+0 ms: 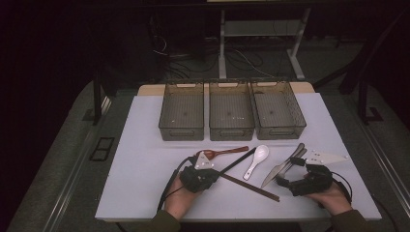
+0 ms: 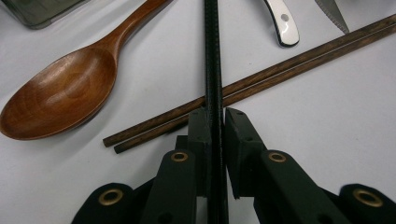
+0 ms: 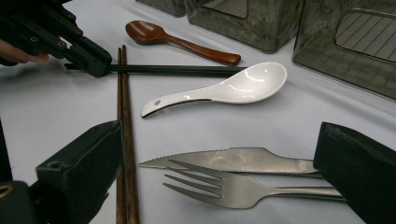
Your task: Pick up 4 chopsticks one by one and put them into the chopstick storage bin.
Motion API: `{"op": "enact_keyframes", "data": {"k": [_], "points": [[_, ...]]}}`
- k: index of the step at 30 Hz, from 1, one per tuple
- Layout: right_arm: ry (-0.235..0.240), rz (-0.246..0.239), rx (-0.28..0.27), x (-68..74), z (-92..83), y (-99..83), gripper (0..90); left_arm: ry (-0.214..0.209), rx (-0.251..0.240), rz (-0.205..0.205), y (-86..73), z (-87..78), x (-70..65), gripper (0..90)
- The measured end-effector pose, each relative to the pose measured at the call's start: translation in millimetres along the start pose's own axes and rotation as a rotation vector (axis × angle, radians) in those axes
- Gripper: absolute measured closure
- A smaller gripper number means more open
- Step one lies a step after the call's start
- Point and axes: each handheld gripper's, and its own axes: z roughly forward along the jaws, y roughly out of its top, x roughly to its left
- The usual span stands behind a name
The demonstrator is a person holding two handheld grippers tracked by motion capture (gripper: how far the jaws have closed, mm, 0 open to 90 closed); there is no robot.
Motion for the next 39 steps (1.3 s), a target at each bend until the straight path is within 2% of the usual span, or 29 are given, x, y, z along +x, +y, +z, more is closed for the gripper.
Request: {"op": "enact_keyframes", "data": {"k": [8, 17, 22, 27, 33, 39], "points": [[0.002, 0.004, -0.001, -0.2, -0.7, -0.1, 1.6, -0.032, -0.006, 0.000, -1.6, -8.0, 9.6, 79.9], [0.001, 0.003, -0.005, -0.8, -1.4, -0.2, 1.6, -0.072, 0.011, 0.030, -6.1, -16.6, 19.6, 79.9], [0.002, 0.004, -0.005, -0.6, -1.6, -0.3, 1.6, -0.108, 0.028, 0.071, -11.1, -25.3, 28.7, 79.9], [0.003, 0.005, -0.005, -0.7, -1.6, -0.3, 1.6, -0.131, 0.034, 0.076, -18.0, -31.6, 38.0, 79.8], [0.003, 0.003, -0.004, -0.6, -1.5, -0.3, 1.6, -0.140, 0.052, 0.089, -19.4, -30.4, 39.7, 78.8], [0.003, 0.002, -0.001, -0.2, -1.4, -0.3, 1.6, -0.132, 0.052, 0.089, -19.4, -29.4, 39.5, 72.3]]}}
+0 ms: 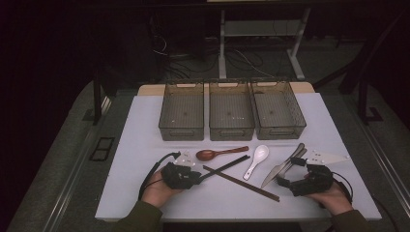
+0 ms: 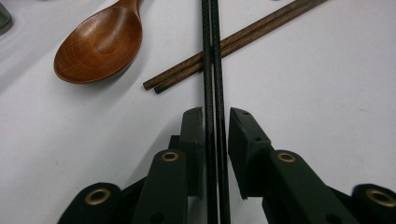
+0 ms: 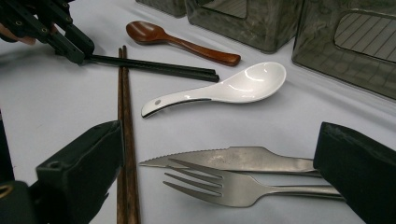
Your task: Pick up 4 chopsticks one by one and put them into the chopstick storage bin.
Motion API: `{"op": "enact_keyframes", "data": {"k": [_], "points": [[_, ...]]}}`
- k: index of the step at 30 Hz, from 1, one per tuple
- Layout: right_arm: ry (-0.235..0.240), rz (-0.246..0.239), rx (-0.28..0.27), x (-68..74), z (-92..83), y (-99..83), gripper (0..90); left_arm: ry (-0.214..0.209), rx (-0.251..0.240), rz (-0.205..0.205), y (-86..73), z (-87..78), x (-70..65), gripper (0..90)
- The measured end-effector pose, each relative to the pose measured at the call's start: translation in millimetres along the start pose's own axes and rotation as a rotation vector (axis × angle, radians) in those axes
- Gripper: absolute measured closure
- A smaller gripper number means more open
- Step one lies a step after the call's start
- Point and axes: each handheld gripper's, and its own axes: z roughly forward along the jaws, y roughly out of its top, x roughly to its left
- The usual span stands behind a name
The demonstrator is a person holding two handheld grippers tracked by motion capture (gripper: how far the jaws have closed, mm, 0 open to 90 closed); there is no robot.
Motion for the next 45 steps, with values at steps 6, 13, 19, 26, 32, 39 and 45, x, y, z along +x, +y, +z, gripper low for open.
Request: {"op": "enact_keyframes", "data": {"k": [6, 13, 19, 26, 32, 39, 45], "points": [[0.001, 0.000, 0.000, 0.0, 0.0, 0.0, 1.6, 0.011, -0.017, -0.008, 1.0, -0.7, -1.3, 65.4], [0.006, 0.001, -0.009, 0.7, 0.3, -0.4, 1.6, 0.022, -0.051, -0.013, 4.6, -3.6, -2.1, 56.9], [0.025, 0.000, -0.010, 1.8, 1.9, -0.3, 1.6, 0.022, -0.077, -0.003, 8.4, -5.6, -1.6, 48.6], [0.033, 0.006, -0.009, 2.4, 4.2, 0.4, 1.6, -0.017, -0.113, -0.011, 14.7, -5.2, 2.3, 40.1], [0.027, 0.009, -0.002, 2.4, 4.8, 0.2, 1.6, -0.028, -0.143, -0.019, 21.2, -3.9, 5.7, 30.2], [0.029, 0.007, -0.002, 2.1, 6.2, 0.4, 1.6, -0.021, -0.183, -0.037, 30.8, -3.4, 12.0, 26.8], [0.030, 0.007, 0.005, 2.3, 7.0, 0.5, 1.6, -0.007, -0.198, -0.039, 38.5, -0.6, 15.4, 24.9]]}}
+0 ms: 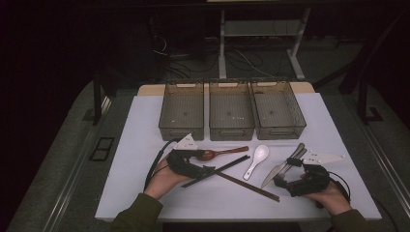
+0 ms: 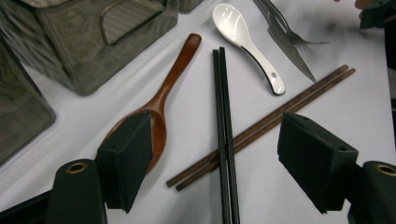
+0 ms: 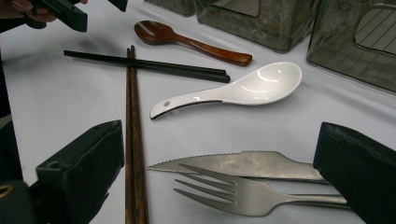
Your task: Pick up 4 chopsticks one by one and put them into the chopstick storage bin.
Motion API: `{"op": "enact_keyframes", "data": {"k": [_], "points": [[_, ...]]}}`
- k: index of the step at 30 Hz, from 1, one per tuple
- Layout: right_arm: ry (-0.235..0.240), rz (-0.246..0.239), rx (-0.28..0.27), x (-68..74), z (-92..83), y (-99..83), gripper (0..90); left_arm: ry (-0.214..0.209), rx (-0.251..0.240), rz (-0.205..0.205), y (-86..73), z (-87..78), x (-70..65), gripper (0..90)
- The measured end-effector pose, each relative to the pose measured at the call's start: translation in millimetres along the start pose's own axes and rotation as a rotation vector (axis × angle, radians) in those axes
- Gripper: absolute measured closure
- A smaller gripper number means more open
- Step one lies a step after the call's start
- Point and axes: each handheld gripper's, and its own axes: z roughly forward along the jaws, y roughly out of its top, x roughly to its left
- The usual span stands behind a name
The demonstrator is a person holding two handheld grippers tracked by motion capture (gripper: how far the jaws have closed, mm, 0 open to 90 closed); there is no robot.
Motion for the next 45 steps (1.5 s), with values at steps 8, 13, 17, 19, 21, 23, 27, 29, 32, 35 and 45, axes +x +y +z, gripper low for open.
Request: {"op": "enact_keyframes", "data": {"k": [8, 13, 17, 19, 21, 23, 27, 29, 32, 35, 45], "points": [[0.000, 0.000, 0.002, 0.1, 0.0, 0.1, 1.6, -0.004, -0.014, 0.008, 12.3, 12.6, -1.2, 24.6], [-0.002, 0.001, 0.005, -0.3, 0.0, 0.0, 1.6, -0.013, -0.019, 0.014, 18.9, 22.4, -1.6, 25.2], [-0.002, 0.000, 0.005, -0.5, 0.0, 0.0, 1.6, -0.016, -0.015, 0.022, 23.2, 30.4, -2.4, 26.4], [-0.003, 0.001, 0.003, -0.8, -0.1, 0.0, 1.6, -0.022, -0.013, 0.026, 25.1, 34.5, -2.9, 29.7], [-0.004, 0.002, 0.004, -0.9, -0.3, 0.0, 1.6, -0.021, -0.007, 0.029, 26.7, 38.2, -3.5, 32.7], [-0.004, 0.002, 0.004, -0.8, -0.4, 0.0, 1.6, -0.012, 0.003, 0.041, 27.6, 42.9, -4.0, 37.7], [-0.005, 0.004, 0.005, -0.9, -0.6, 0.0, 1.6, -0.012, 0.024, 0.040, 26.2, 51.3, -3.3, 50.0], [-0.005, 0.002, 0.005, -0.9, -0.5, 0.0, 1.6, -0.012, 0.035, 0.034, 25.1, 54.7, -2.8, 55.0], [-0.005, 0.001, 0.005, -0.9, -0.4, -0.1, 1.6, -0.008, 0.050, 0.030, 23.5, 58.4, -2.8, 61.9], [-0.005, 0.001, 0.003, -0.7, -0.4, 0.0, 1.6, -0.012, 0.065, 0.036, 22.2, 61.5, -4.4, 67.1], [-0.033, 0.000, -0.009, 0.5, 0.9, 0.5, 1.6, -0.019, 0.098, 0.027, 17.8, 68.0, -4.6, 73.3]]}}
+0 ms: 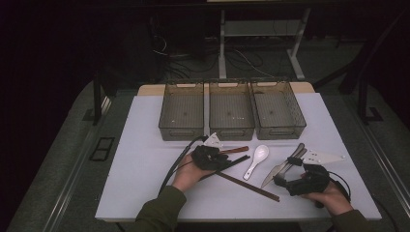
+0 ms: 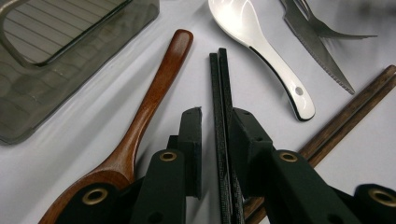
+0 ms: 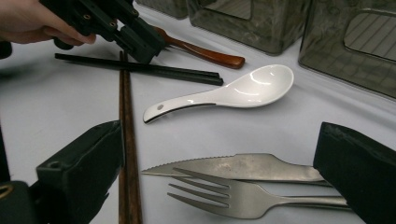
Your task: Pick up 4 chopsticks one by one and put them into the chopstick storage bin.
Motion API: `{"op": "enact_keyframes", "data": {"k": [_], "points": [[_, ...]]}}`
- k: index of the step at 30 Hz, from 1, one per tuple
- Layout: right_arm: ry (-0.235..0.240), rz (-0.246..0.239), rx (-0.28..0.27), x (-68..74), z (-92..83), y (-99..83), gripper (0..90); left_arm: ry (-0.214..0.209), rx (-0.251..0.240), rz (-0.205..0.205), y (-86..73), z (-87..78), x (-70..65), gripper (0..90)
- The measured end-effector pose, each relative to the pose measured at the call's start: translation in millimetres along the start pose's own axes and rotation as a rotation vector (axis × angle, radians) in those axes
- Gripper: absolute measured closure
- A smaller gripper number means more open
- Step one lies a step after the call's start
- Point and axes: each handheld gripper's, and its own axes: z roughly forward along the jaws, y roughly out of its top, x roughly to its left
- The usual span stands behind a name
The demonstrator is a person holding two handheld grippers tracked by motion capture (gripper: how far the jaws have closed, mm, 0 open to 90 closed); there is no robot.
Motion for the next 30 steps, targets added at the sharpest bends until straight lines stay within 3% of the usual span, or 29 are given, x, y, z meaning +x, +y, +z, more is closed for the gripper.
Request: {"op": "enact_keyframes", "data": {"k": [21, 24, 27, 30], "points": [[-0.003, 0.003, 0.016, -1.4, -0.5, -0.2, 1.6, 0.004, 0.025, 0.018, -2.1, 4.0, 1.5, 76.4], [-0.002, 0.004, 0.017, -1.3, -0.5, -0.1, 1.6, 0.007, 0.024, 0.001, -2.9, 5.2, 0.2, 76.8], [-0.001, 0.004, 0.018, -1.1, -0.5, -0.2, 1.6, 0.009, 0.038, 0.030, -2.9, 5.6, 2.0, 77.5], [-0.001, 0.003, 0.018, -1.2, -0.5, -0.2, 1.6, 0.009, 0.042, 0.011, -3.9, 6.7, 0.7, 78.4]]}}
